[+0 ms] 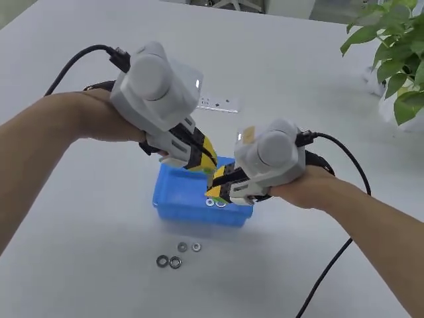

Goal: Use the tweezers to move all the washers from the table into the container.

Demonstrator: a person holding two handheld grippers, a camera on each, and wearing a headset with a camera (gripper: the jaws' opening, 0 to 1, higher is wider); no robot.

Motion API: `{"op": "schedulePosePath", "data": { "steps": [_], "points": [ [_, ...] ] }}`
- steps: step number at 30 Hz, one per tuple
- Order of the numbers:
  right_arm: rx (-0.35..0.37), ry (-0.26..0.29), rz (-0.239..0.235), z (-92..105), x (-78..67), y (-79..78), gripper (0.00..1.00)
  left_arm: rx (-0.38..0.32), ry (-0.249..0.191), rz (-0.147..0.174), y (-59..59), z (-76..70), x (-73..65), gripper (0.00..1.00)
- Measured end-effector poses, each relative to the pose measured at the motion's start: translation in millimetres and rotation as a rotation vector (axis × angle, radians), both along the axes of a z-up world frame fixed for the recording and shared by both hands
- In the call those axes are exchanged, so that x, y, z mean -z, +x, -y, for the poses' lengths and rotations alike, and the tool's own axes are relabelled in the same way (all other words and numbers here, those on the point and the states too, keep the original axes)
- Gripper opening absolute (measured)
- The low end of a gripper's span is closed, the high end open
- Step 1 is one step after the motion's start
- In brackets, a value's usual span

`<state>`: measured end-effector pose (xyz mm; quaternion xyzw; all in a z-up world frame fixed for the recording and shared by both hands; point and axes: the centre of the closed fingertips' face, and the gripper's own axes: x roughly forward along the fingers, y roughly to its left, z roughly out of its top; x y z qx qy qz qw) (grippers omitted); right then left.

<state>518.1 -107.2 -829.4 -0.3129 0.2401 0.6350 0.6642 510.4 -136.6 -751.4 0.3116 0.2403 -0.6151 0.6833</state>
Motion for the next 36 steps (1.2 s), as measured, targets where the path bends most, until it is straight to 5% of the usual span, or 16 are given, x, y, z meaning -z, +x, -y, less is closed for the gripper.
{"op": "schedulePosePath", "data": {
  "steps": [24, 36],
  "points": [
    [-0.003, 0.031, 0.053, -0.5, -34.9, -26.7, 0.11, 0.0, 0.002, 0.026, -30.6, 0.0, -33.8, 0.05],
    [0.0, 0.034, 0.049, 1.4, -30.1, -49.5, 0.11, 0.013, 0.016, 0.015, -53.8, 1.0, -27.9, 0.05]
  ]
}}
